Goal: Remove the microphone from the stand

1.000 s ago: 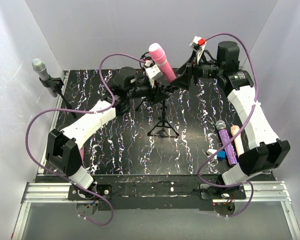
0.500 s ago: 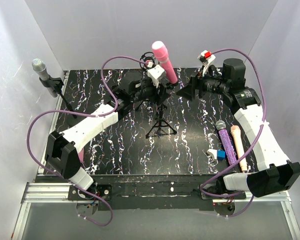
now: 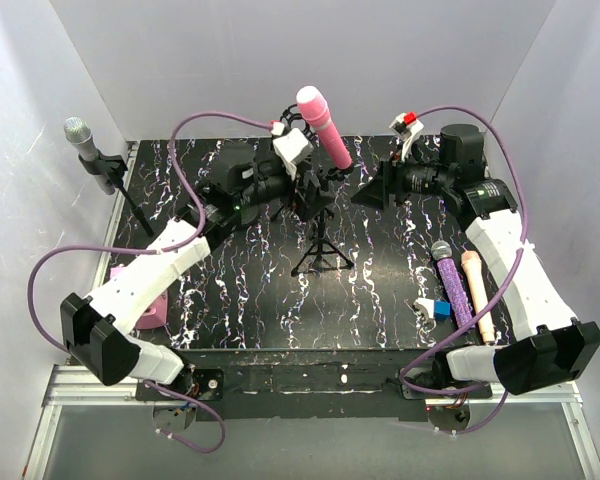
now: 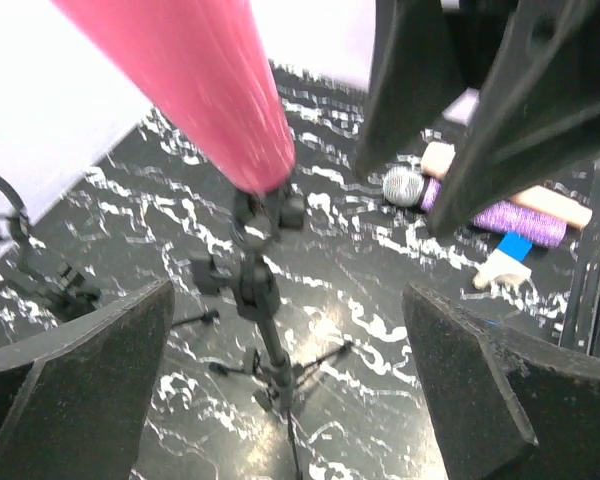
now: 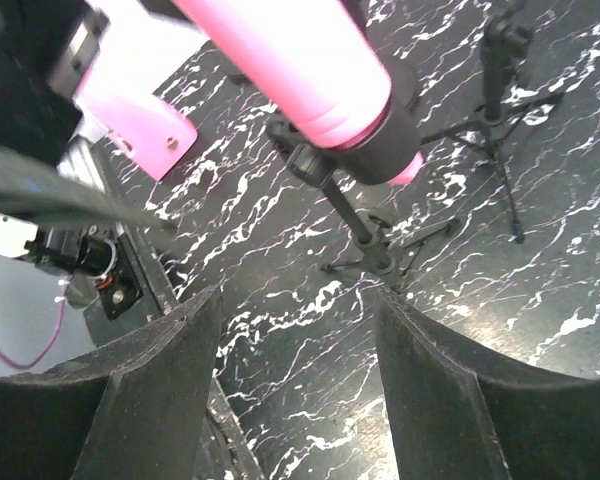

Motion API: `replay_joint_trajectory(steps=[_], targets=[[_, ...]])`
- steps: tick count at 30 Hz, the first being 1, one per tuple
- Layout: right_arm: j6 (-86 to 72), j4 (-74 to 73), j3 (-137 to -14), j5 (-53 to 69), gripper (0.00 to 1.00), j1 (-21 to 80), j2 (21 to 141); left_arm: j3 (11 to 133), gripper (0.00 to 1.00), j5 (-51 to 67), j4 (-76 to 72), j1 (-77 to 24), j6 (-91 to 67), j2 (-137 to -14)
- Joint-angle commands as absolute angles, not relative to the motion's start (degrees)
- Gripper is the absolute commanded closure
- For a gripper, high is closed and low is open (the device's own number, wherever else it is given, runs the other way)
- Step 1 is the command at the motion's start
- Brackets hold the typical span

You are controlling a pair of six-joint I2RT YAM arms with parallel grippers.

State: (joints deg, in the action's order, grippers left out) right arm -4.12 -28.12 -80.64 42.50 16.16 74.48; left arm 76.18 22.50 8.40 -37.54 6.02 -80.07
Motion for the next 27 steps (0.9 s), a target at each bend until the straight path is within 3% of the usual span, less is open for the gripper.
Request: replay_joint_trajectory(steps=[1, 5, 9, 13, 19, 24, 27], targets=[[-3.3, -28.6, -78.9, 48.0, 0.32, 16.3, 72.4, 83.0, 0.02, 27.4, 5.7, -35.0, 3.0, -79.8], [-4.0, -28.2, -77.8, 48.6, 0.35, 16.3, 72.1, 89.0, 0.02, 29.5, 2.6, -34.5, 3.3, -83.7], [-5.5, -27.6, -77.5, 48.3, 0.37, 16.5, 72.5, 93.2, 0.02, 23.6, -1.4, -34.5, 0.5, -88.0], [-7.6, -25.4, -76.8, 49.4, 0.38, 16.7, 72.8, 96.1, 0.1, 25.9, -4.0, -34.5, -1.2, -91.0], [-13.3, -20.8, -78.6, 48.6, 0.43, 17.8, 75.3, 98.9, 0.39, 27.7, -3.6, -34.5, -2.0, -92.3], [-22.6, -20.0, -84.6, 48.0, 0.4, 17.8, 80.2, 99.0, 0.69, 17.7, -2.3, -35.9, -0.3, -91.0], [-26.1, -19.4, -86.0, 47.0, 0.42, 17.8, 82.0, 98.6, 0.82, 12.8, -2.2, -37.3, 3.2, -90.2]])
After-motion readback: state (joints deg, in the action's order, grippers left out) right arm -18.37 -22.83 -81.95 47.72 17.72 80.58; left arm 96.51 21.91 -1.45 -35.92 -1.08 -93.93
